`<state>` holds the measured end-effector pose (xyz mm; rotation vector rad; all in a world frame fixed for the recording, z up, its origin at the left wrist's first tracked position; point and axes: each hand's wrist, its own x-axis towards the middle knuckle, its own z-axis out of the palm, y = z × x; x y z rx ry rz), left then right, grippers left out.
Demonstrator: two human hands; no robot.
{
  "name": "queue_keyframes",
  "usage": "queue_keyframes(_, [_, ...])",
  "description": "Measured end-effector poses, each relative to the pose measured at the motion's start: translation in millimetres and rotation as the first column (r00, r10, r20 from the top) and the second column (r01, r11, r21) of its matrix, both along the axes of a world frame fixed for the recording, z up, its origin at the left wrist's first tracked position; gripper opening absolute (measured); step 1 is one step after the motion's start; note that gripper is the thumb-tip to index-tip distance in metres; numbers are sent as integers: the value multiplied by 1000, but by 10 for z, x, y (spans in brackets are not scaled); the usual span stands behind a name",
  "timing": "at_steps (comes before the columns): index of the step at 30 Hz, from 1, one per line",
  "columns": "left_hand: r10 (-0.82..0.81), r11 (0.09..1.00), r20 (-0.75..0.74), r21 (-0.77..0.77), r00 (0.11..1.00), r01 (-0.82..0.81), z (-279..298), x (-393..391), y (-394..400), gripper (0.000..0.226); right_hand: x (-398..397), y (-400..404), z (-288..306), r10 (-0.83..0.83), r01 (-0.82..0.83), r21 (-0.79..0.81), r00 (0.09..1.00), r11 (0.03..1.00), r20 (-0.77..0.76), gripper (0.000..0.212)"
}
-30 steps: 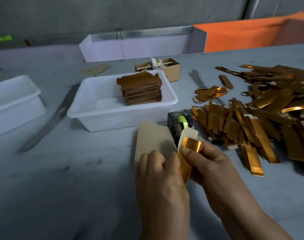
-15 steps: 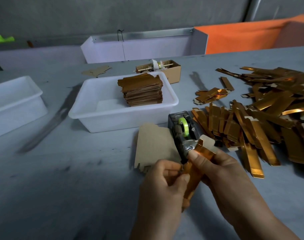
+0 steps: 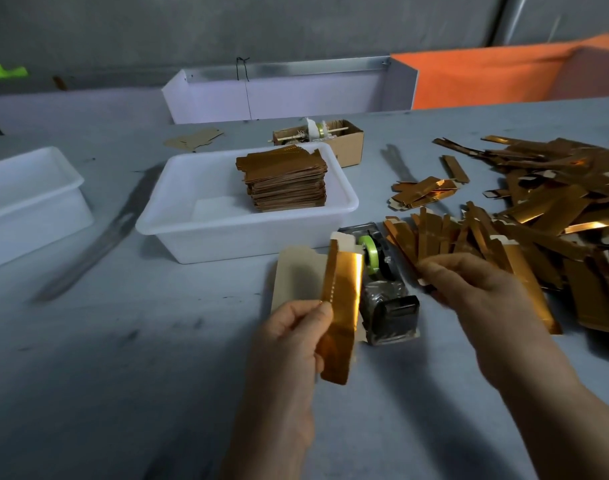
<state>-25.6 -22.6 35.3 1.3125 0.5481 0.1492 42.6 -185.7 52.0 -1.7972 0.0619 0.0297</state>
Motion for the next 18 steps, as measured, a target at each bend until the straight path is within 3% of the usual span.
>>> queue_keyframes(5, [-7, 1000, -63, -15, 998, 6, -31, 62, 54, 8, 128, -24, -193, 103, -115, -138, 990, 984, -93, 12])
queue_keyframes(18, [-47, 998, -30, -37, 998, 46, -29, 134, -15, 10, 204, 112, -241, 106, -137, -147, 973, 980, -203, 17])
